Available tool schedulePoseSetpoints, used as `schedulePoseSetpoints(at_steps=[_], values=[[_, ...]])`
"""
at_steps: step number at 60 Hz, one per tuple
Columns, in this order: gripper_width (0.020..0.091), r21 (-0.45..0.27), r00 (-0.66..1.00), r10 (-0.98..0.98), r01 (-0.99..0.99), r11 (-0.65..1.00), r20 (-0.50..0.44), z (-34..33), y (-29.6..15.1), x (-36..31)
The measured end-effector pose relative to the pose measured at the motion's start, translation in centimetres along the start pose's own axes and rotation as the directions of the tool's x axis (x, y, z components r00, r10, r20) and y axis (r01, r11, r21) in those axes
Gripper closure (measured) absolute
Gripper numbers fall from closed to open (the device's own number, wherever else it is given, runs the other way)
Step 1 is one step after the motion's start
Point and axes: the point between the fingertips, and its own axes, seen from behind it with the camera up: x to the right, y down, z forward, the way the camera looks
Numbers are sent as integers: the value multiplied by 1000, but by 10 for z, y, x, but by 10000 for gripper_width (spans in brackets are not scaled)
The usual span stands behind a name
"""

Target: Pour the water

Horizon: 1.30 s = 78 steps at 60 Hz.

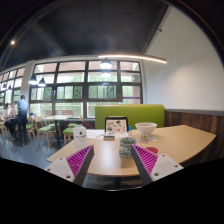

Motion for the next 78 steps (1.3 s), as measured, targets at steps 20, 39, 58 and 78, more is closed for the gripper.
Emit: schedulePoseSetpoints(at_steps=[20,39,58,78], values=[[276,-24,999,-43,44,999,30,8,13,-19],[298,-2,977,-78,80,997,196,90,39,-141],[299,-42,995,-101,101,994,-14,231,38,-156],[540,-24,1000,-22,22,999,14,273,36,-170]])
